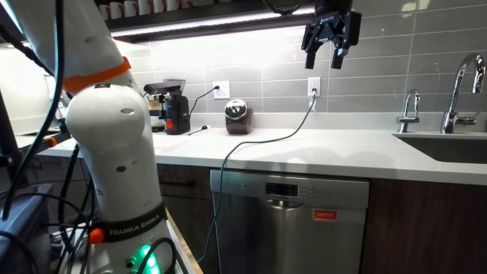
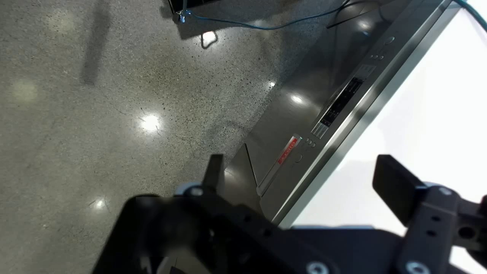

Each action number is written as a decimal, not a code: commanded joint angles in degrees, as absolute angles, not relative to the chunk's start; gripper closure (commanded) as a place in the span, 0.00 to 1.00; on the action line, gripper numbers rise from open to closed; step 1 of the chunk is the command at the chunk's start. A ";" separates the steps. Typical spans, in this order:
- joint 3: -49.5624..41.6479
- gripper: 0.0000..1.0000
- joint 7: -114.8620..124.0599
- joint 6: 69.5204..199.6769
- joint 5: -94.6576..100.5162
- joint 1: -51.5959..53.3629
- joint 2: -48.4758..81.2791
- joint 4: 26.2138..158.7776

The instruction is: Press a button on the right side of the oven

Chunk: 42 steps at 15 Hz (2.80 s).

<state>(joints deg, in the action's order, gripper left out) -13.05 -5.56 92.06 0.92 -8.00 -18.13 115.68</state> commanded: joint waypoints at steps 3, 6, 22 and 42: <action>-12.55 0.00 -5.73 91.93 0.75 -8.62 -18.01 115.52; -12.55 0.00 -5.73 91.93 0.75 -8.62 -18.01 115.52; -11.08 0.00 -33.43 115.97 0.12 -2.51 -16.20 132.16; -8.64 0.00 -46.39 128.05 -2.22 -1.39 -9.38 138.31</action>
<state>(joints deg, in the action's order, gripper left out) -10.13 -47.92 125.04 -4.42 -0.52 -10.22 137.18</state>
